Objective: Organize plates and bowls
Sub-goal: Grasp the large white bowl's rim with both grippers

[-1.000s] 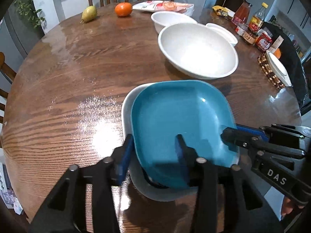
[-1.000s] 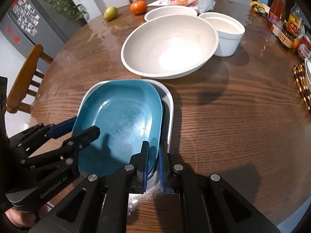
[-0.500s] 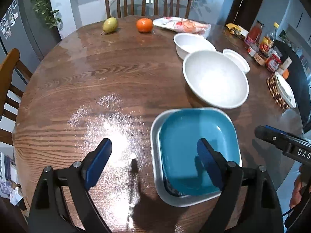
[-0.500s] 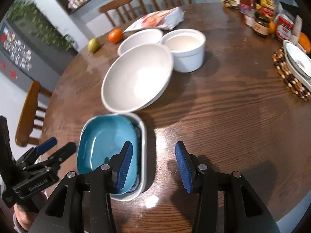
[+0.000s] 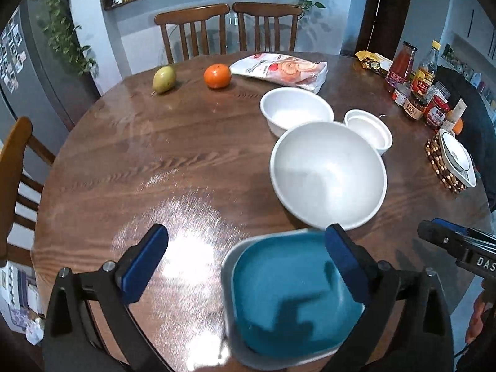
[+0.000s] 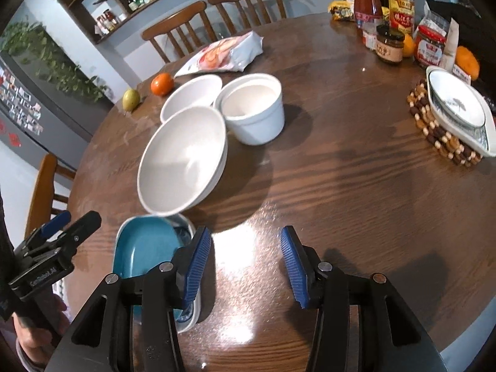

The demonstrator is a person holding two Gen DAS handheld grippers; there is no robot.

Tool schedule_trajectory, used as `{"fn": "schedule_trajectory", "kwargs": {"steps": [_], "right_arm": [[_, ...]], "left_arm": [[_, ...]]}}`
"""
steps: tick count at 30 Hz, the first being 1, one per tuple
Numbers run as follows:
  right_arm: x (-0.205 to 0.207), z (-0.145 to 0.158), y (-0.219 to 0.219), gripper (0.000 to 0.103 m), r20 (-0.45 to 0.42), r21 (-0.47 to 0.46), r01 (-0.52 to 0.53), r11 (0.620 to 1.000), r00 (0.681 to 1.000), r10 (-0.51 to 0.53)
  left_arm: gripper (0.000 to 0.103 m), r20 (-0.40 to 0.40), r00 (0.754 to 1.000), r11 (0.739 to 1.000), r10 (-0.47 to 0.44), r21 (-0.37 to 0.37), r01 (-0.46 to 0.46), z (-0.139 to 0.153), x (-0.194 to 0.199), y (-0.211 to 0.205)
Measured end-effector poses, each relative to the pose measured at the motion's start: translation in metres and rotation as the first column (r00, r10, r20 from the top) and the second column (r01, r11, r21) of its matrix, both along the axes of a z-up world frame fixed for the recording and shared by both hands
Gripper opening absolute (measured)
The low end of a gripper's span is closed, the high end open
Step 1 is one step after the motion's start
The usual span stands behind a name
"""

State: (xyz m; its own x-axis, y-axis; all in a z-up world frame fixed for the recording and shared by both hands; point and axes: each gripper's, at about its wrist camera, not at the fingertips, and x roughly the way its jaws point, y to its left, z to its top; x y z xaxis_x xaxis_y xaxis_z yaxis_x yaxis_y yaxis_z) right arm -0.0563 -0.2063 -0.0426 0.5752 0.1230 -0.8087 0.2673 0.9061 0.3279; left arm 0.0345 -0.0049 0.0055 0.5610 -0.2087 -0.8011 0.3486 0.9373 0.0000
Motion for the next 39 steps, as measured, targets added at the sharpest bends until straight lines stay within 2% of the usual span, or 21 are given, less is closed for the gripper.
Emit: {"fn": "schedule_trajectory", "kwargs": {"steps": [5, 10, 16, 20, 22, 23, 25, 26, 28, 30, 33, 39], "right_arm": [[0.014, 0.01, -0.007, 0.048, 0.026, -0.037, -0.001, 0.999, 1.0, 0.002], [0.035, 0.015, -0.011, 0.048, 0.039, -0.065, -0.018, 0.998, 0.999, 0.02], [0.061, 0.007, -0.01, 0.048, 0.019, -0.056, -0.043, 0.997, 0.999, 0.044], [0.075, -0.006, -0.005, 0.048, -0.004, -0.026, -0.068, 0.997, 0.998, 0.068], [0.08, -0.011, -0.003, 0.048, -0.009, -0.013, -0.081, 0.997, 0.997, 0.081], [0.083, -0.013, -0.003, 0.048, -0.015, -0.013, -0.084, 0.996, 0.996, 0.084], [0.087, -0.019, -0.002, 0.046, -0.027, -0.008, -0.085, 0.996, 0.996, 0.085], [0.089, -0.021, -0.001, 0.044, -0.031, -0.008, -0.084, 0.996, 0.996, 0.083], [0.091, -0.025, -0.001, 0.029, -0.038, 0.007, -0.089, 0.996, 0.995, 0.089], [0.092, -0.027, -0.001, 0.018, -0.038, 0.013, -0.101, 0.995, 0.994, 0.101], [0.093, -0.026, 0.003, 0.01, -0.031, 0.013, -0.114, 0.993, 0.993, 0.114], [0.094, -0.016, 0.013, 0.01, -0.006, 0.02, -0.131, 0.991, 0.991, 0.131]], "left_arm": [[0.101, 0.027, 0.999, 1.0, -0.029, 0.009, 0.029, 0.001, 0.014, -0.018], [0.101, 0.016, 0.999, 0.999, -0.037, 0.015, 0.036, -0.006, 0.033, -0.031], [0.097, -0.075, 0.997, 0.999, -0.036, -0.006, 0.036, -0.024, 0.059, -0.038], [0.084, -0.149, 0.988, 0.999, -0.033, -0.039, 0.027, -0.039, 0.073, -0.037], [0.068, -0.182, 0.982, 0.998, -0.04, -0.053, 0.031, -0.045, 0.079, -0.037], [0.064, -0.204, 0.978, 0.997, -0.047, -0.064, 0.035, -0.049, 0.081, -0.038], [0.05, -0.234, 0.971, 0.996, -0.055, -0.08, 0.037, -0.055, 0.085, -0.039], [0.046, -0.251, 0.966, 0.995, -0.059, -0.088, 0.038, -0.058, 0.087, -0.039], [0.034, -0.259, 0.964, 0.995, -0.067, -0.091, 0.045, -0.061, 0.088, -0.04], [0.029, -0.268, 0.96, 0.993, -0.088, -0.105, 0.061, -0.061, 0.087, -0.041], [0.016, -0.261, 0.959, 0.99, -0.108, -0.114, 0.08, -0.057, 0.085, -0.042], [0.014, -0.217, 0.973, 0.99, -0.084, -0.129, 0.057, -0.042, 0.086, -0.029]]}}
